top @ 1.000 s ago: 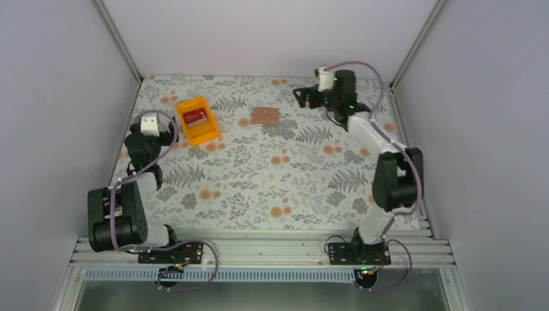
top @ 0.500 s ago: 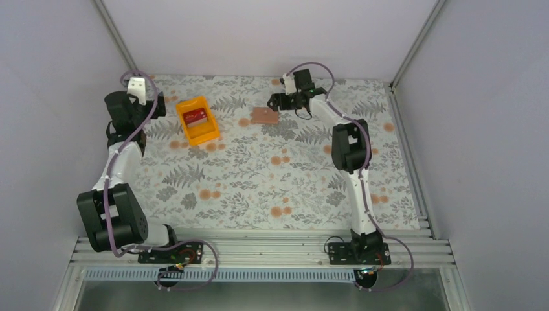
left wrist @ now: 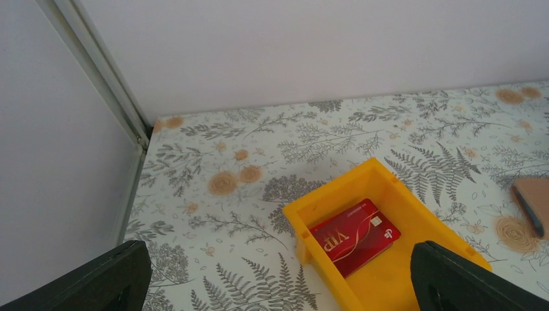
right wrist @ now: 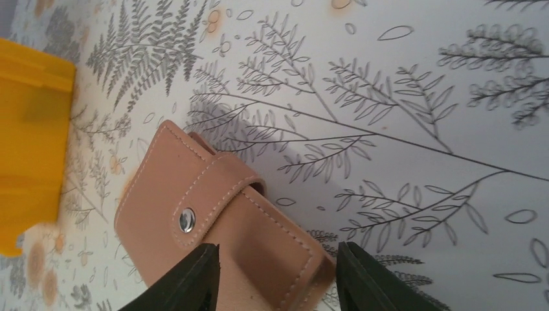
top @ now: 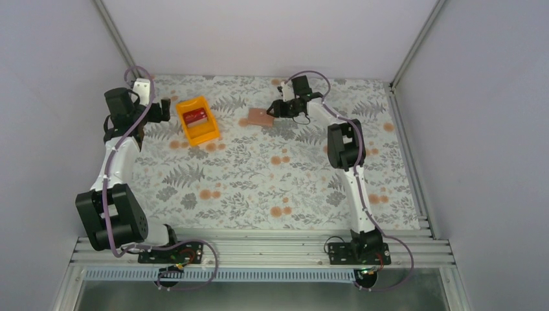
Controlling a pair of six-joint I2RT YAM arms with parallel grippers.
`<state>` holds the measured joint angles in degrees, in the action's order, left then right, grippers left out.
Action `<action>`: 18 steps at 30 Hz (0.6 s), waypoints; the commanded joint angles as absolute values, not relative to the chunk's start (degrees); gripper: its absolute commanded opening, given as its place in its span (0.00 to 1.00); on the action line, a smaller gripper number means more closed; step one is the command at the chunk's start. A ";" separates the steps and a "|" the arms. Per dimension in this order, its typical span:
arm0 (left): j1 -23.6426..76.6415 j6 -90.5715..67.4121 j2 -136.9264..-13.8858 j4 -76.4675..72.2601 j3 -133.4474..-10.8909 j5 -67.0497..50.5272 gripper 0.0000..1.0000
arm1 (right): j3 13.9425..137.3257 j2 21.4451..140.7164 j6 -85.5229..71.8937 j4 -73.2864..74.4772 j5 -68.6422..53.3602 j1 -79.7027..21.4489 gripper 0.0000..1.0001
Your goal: Take the credit cards out of the card holder
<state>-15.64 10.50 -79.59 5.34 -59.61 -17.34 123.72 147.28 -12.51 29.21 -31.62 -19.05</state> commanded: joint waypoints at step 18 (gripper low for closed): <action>-5.73 12.25 -78.42 11.58 -56.17 -25.32 0.95 | 98.82 136.82 -17.33 17.30 -49.47 -17.77 0.04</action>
